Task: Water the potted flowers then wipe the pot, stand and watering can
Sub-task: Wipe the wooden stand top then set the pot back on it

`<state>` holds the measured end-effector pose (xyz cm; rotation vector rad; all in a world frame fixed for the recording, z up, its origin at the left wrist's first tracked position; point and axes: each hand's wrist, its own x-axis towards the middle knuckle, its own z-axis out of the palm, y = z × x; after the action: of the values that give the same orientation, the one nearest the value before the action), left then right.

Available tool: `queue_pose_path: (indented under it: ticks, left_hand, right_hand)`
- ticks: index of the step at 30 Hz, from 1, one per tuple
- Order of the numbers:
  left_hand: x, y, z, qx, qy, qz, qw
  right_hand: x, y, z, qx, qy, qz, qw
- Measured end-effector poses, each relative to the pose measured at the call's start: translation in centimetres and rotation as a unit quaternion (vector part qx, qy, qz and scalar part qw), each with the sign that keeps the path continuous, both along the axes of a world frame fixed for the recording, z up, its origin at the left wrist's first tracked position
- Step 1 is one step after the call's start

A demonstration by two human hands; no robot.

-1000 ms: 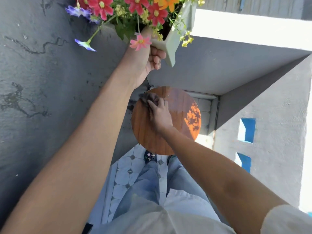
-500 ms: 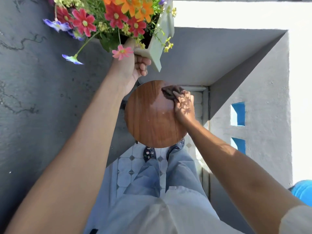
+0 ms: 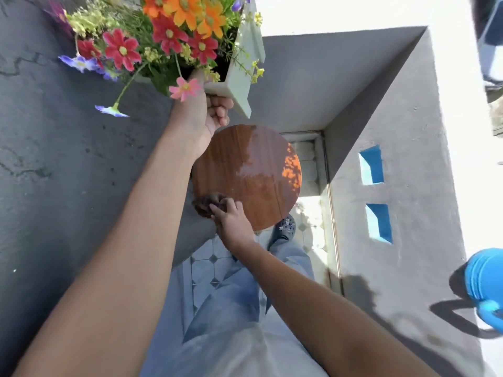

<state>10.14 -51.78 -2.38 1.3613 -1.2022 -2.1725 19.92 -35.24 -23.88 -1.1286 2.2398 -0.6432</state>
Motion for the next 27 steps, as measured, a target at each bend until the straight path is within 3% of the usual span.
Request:
queue_pose_path:
  ticks: [5,10,16,21,24,27]
  left_hand:
    - [-0.3,-0.1,0.2,0.001,0.004,0.002,1.000]
    - [-0.5,-0.2,0.2,-0.002,0.004,-0.001,1.000]
    - [-0.5,-0.3,0.4,0.002,0.001,0.003,1.000]
    - [-0.7,-0.4,0.4,0.004,-0.006,0.008,1.000]
    - [-0.6,-0.2,0.5,0.006,-0.002,0.006,1.000]
    - [-0.4,-0.4,0.3,0.008,-0.003,0.004,1.000]
  right_hand:
    - [-2.6,5.9,-0.9,-0.042,0.040,0.092,0.994]
    - [-14.4,7.5,-0.1,0.030,0.058,-0.169,0.983]
    - [-15.1,5.5,-0.4,0.072,0.052,-0.240,0.967]
    - [-6.3,6.0,-0.6,-0.001,0.067,-0.066,0.996]
    - [-2.2,7.2,-0.4,0.004,0.040,0.028,0.999]
    - [-3.0,9.7,-0.6,0.016,0.033,0.045,0.998]
